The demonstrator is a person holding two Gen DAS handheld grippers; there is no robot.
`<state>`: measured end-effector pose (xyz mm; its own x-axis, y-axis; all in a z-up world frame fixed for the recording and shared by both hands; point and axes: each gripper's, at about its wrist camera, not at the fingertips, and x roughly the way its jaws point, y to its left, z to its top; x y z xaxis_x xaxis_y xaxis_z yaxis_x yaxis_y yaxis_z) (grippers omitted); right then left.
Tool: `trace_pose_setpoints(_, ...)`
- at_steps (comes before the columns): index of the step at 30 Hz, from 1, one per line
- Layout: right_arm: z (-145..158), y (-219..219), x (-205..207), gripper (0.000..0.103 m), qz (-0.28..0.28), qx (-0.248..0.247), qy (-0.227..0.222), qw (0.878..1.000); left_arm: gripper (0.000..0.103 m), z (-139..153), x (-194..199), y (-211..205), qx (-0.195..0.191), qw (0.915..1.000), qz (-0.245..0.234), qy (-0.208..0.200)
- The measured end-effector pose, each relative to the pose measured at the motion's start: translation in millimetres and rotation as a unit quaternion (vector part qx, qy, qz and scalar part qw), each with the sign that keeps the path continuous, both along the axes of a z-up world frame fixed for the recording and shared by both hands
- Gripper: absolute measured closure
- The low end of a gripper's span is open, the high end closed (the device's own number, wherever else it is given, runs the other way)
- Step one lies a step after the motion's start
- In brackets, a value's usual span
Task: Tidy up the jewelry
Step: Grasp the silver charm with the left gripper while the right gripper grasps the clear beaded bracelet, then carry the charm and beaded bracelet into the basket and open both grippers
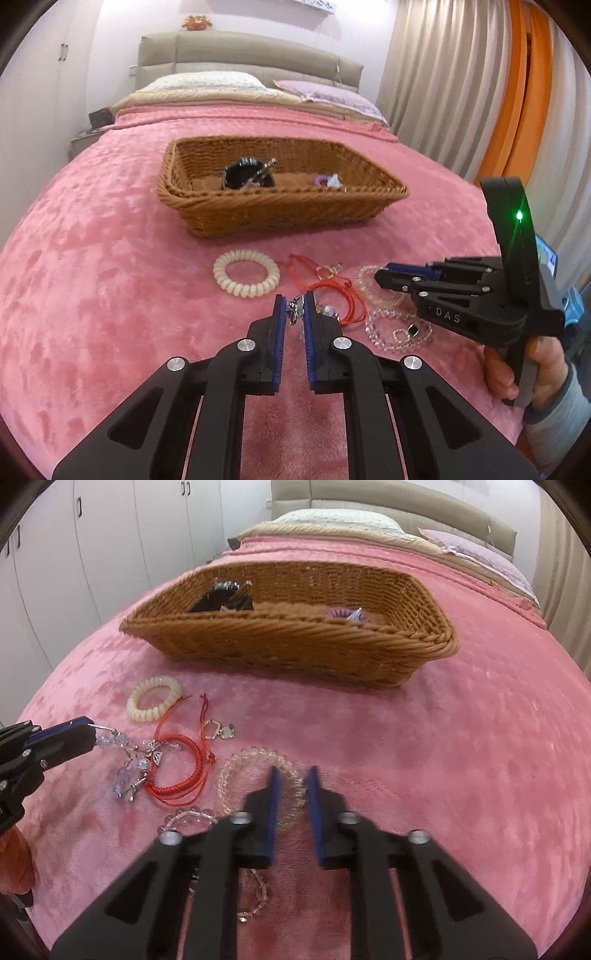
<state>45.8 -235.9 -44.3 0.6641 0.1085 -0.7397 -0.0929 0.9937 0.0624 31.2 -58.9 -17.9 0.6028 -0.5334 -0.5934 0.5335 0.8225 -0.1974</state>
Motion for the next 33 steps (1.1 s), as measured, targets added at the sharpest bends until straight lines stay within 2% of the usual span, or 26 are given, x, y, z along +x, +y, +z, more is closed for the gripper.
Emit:
trace_pose_setpoints(5,19,-4,-16,0.095,0.001,0.008,-0.053,0.999,0.095,15,-5,13,-0.04,0.9992,0.001,-0.011)
trace_pose_setpoints(14,51,-4,-36,0.095,-0.002,0.011,-0.121,0.993,0.095,45,-7,24,-0.072,0.9967,-0.015,-0.036)
trace_pose_setpoints(19,85,-11,-38,0.095,-0.021,0.008,-0.169,0.985,0.095,73,10,18,-0.073,0.9953,-0.023,-0.06)
trace_pose_setpoints(26,123,-28,8,0.095,-0.064,-0.005,-0.206,0.977,0.095,108,53,-7,-0.07,0.994,-0.022,-0.081)
trace_pose_setpoints(28,124,-32,24,0.095,-0.078,-0.006,-0.21,0.975,0.095,111,73,-17,-0.072,0.9939,-0.019,-0.082)
trace_pose_setpoints(33,113,-40,78,0.095,-0.087,-0.001,-0.179,0.98,0.095,104,118,-42,-0.065,0.9954,-0.014,-0.069)
